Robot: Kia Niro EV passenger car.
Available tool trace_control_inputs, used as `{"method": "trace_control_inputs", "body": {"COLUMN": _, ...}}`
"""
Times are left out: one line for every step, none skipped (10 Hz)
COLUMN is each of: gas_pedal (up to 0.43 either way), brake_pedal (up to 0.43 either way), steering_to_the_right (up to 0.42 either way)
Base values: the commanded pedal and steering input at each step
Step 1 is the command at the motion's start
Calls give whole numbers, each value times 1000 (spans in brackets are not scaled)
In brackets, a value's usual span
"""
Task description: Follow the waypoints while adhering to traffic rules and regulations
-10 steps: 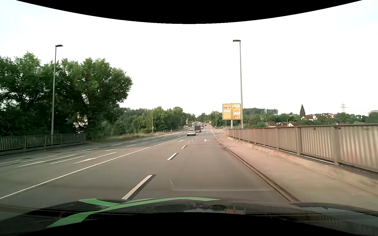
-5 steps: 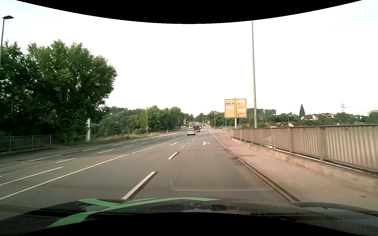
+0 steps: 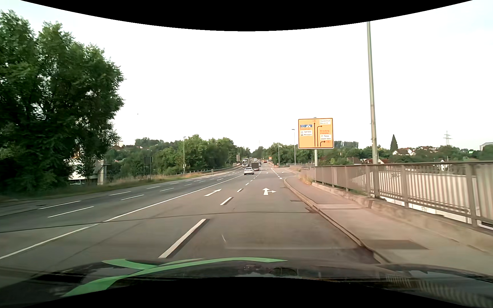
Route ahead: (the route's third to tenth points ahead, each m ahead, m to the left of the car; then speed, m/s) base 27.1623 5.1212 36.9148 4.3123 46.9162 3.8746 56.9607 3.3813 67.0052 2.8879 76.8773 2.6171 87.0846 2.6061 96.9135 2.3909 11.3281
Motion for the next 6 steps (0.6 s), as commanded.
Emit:
{"method": "trace_control_inputs", "body": {"gas_pedal": 189, "brake_pedal": 0, "steering_to_the_right": 4}}
{"method": "trace_control_inputs", "body": {"gas_pedal": 177, "brake_pedal": 0, "steering_to_the_right": 4}}
{"method": "trace_control_inputs", "body": {"gas_pedal": 177, "brake_pedal": 0, "steering_to_the_right": 4}}
{"method": "trace_control_inputs", "body": {"gas_pedal": 177, "brake_pedal": 0, "steering_to_the_right": 4}}
{"method": "trace_control_inputs", "body": {"gas_pedal": 189, "brake_pedal": 0, "steering_to_the_right": 4}}
{"method": "trace_control_inputs", "body": {"gas_pedal": 189, "brake_pedal": 0, "steering_to_the_right": 4}}
